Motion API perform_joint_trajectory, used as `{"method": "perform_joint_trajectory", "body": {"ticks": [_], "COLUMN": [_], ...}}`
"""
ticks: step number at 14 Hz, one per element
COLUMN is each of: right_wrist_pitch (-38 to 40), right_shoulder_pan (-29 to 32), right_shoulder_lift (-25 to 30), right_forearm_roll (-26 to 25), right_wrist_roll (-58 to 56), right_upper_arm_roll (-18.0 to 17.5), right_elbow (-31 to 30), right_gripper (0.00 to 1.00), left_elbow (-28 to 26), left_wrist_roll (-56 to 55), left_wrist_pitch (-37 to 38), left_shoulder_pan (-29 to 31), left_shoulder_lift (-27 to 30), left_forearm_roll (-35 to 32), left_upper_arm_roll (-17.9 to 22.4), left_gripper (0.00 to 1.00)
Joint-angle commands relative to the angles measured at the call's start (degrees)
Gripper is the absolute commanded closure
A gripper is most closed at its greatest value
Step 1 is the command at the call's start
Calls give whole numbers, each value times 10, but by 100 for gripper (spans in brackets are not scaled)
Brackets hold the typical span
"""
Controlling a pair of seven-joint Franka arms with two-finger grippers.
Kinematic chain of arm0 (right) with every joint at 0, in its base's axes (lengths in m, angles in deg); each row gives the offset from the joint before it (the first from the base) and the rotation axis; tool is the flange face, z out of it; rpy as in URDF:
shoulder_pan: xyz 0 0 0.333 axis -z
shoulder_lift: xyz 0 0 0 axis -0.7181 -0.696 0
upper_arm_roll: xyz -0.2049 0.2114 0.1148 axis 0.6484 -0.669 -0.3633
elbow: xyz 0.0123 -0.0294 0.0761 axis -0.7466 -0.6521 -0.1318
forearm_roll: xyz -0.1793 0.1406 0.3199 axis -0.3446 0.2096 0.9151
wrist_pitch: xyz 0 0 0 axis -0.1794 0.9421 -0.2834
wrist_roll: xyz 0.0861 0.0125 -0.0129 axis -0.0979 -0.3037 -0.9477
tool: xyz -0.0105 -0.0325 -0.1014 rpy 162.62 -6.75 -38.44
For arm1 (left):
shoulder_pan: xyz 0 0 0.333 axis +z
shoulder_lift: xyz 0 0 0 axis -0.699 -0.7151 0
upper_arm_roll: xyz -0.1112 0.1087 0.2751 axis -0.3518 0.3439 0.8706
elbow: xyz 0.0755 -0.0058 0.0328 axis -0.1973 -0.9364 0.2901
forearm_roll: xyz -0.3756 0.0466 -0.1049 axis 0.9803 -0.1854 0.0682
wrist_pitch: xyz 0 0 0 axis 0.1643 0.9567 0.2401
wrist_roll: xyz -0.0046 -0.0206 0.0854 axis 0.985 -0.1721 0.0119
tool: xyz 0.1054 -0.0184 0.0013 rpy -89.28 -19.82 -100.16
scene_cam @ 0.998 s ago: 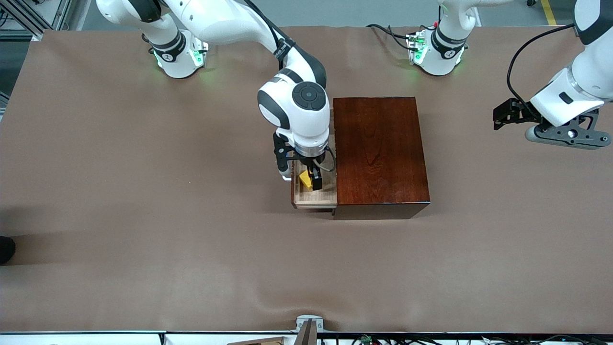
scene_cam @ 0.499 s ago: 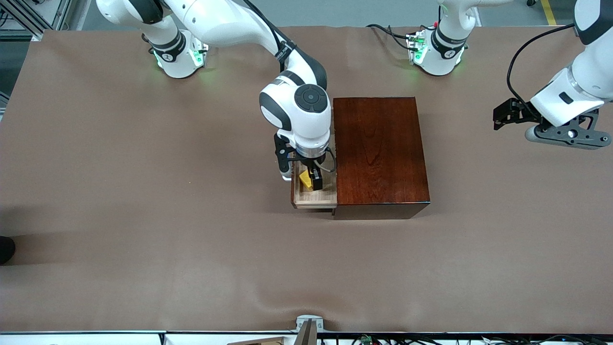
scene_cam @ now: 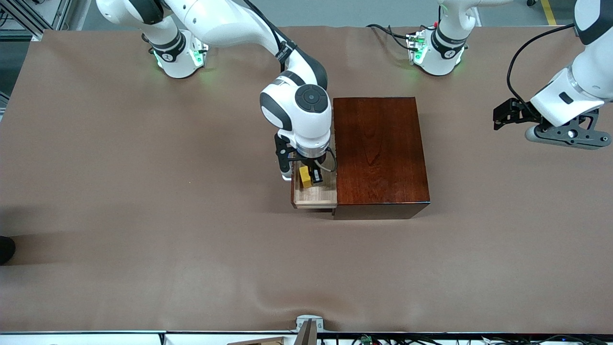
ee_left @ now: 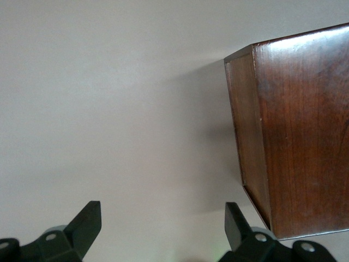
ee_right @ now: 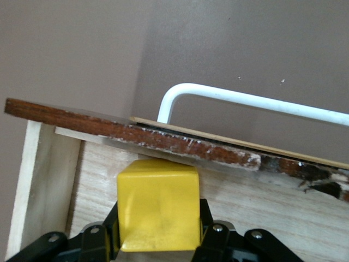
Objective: Open drawer, take yellow block, close drawer
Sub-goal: 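Close the right gripper on the yellow cube, then lift the cube with the right gripper while the left gripper reaches the drawer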
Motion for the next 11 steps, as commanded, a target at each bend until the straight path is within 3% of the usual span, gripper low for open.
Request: {"method": "perform_joint_trajectory", "body": {"ticks": [1, 5, 11], "right_wrist_pitch": [11, 83, 186], "right_shoulder_pan": [2, 4, 43], "right_shoulder_lift": [9, 39, 143], "right_forearm_roll": [-4, 36, 91], "right_wrist_roll": [-2, 5, 28], "right_upper_arm_roll": [-3, -7, -1], "right_elbow": [6, 20, 18], "right_gripper": [81, 81, 82], "left_elbow": [-2, -1, -1], "left_wrist_roll": [3, 3, 0], "left_wrist_pitch": [7, 7, 7], "left_shoulder_pan": [5, 4, 3], "left_shoulder_lift": [5, 4, 2], "left_forearm_roll": [9, 9, 9], "left_upper_arm_roll": [-1, -1, -1], "left_gripper": [0, 0, 0]}}
